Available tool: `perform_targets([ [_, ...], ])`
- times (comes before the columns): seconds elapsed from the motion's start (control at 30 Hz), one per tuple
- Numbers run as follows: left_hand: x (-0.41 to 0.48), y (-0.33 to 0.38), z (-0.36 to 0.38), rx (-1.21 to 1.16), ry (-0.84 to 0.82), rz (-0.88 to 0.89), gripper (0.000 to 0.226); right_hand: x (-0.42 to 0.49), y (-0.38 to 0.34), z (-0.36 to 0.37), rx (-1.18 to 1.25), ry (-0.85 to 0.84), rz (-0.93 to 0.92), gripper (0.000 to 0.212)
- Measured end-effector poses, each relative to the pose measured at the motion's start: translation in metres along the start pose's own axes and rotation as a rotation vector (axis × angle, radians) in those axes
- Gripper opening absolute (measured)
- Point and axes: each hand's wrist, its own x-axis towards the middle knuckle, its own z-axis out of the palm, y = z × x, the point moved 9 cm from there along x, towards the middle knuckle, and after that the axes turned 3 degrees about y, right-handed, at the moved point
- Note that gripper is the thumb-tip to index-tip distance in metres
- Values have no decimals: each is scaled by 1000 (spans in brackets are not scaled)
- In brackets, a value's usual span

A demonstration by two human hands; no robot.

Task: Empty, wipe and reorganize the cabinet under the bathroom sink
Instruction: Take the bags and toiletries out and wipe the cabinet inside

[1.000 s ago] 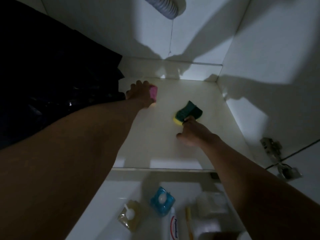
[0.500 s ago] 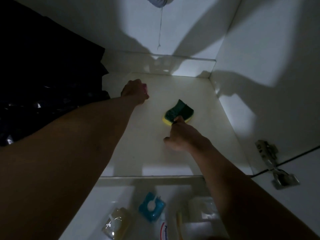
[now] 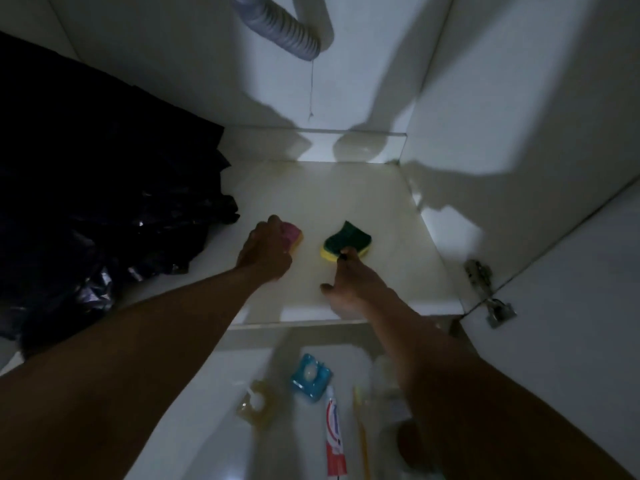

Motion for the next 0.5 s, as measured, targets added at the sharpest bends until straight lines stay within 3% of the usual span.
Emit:
perform_targets([
  [0.13,-60,-2,-19,-15,1,-27,41,-53,-4,7,-56,62,-55,79],
  [0.33,-169,4,-26,-46,-14,-8,46,-145,-31,15,-146,249,-277,47],
  [0.5,-262,-13,3,58,-82,-131,48,-210,-9,75,-14,208,-274,35],
])
